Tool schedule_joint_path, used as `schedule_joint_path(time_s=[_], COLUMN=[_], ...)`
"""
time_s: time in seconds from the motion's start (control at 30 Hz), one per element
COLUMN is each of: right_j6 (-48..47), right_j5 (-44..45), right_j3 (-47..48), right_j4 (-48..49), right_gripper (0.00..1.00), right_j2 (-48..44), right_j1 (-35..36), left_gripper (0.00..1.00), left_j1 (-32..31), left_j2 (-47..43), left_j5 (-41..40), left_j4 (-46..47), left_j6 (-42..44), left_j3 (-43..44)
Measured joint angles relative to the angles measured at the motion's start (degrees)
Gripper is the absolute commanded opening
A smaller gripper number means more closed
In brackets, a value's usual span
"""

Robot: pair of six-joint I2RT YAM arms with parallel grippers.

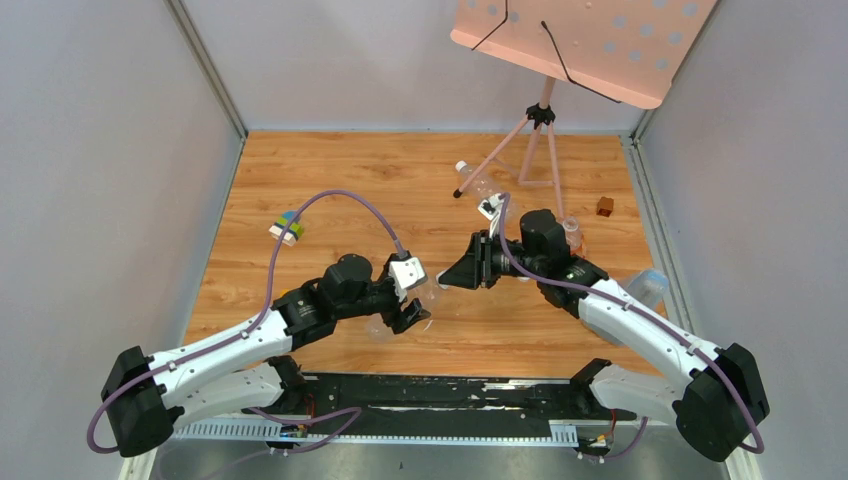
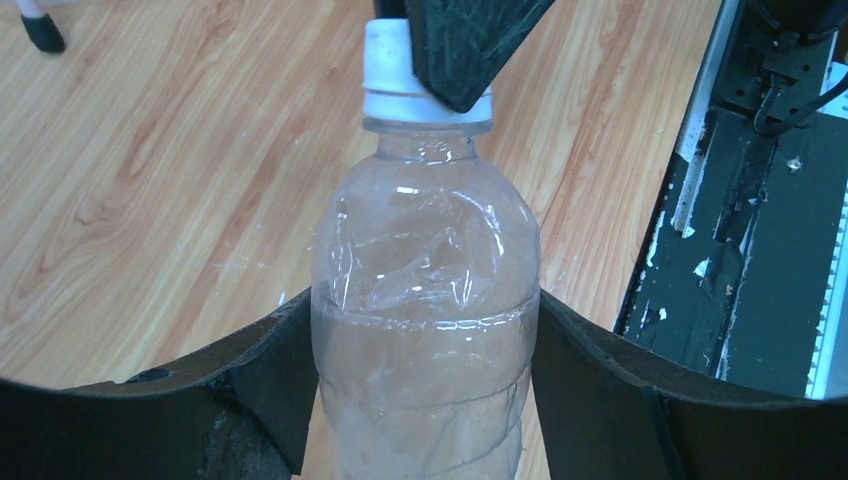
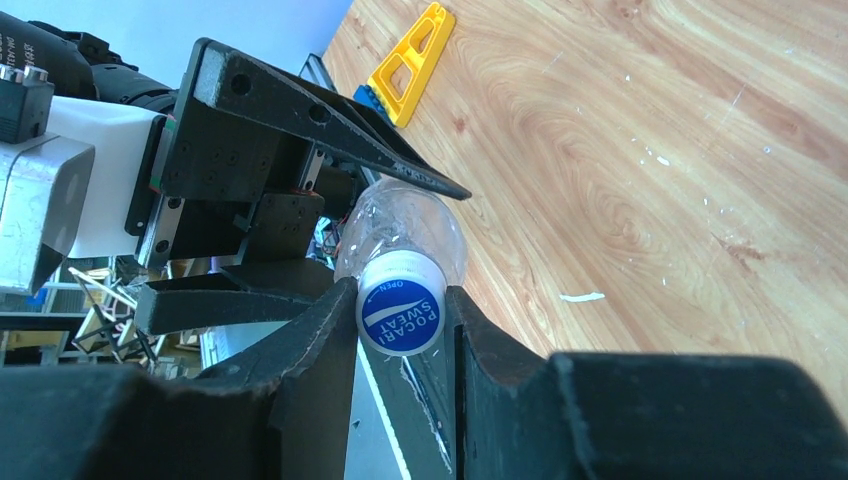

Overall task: Unscrew the bottle caps
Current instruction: Unscrew the bottle cap from the plastic bottle.

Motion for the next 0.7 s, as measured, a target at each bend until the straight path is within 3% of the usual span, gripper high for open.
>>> schedule_joint_path(time_s=[0.13,0.23,0.37,0.47,0.53,0.7], right_j6=[0.6,0.6,0.5,-0.1,-1.1,-8.7], right_j5=[-0.3,-0.2,-0.2,-0.6,-1.1,-2.5], right_j3=[-0.8,-0.9,-0.9,-0.9,-0.9,-6.4], right_j4=[-0.2,-0.2,-0.3,-0.5,-0.4,5.3], right_gripper=[0.00,0.00,0.00,0.00,0.00,0.00], right_j2=[-0.1,-0.6,-0.8,-0.8,-0.9,-6.4], right_j1=[-0.5,-0.9,-0.9,-1.0,-1.0,-0.8], left_gripper=[0.80,0.75,0.51,0.25,0.16,0.07], left_j1=[0.2,0.2,0.2,0.2,0.2,0.0], left_j2=[0.0,0.1,0.5,0.6,0.6,0.3], left_j5=[-1.2,-1.8,-1.7,-1.4,-1.0,1.0], left_j4=[-0.8,-1.9,-2.3,-2.2,-2.1,-1.7], left_j6=[-0.9,-1.0,-1.2,-1.6,-1.3,-0.6], left_j3=[-0.4,-0.5,-0.5,-0.5,-0.5,-0.5])
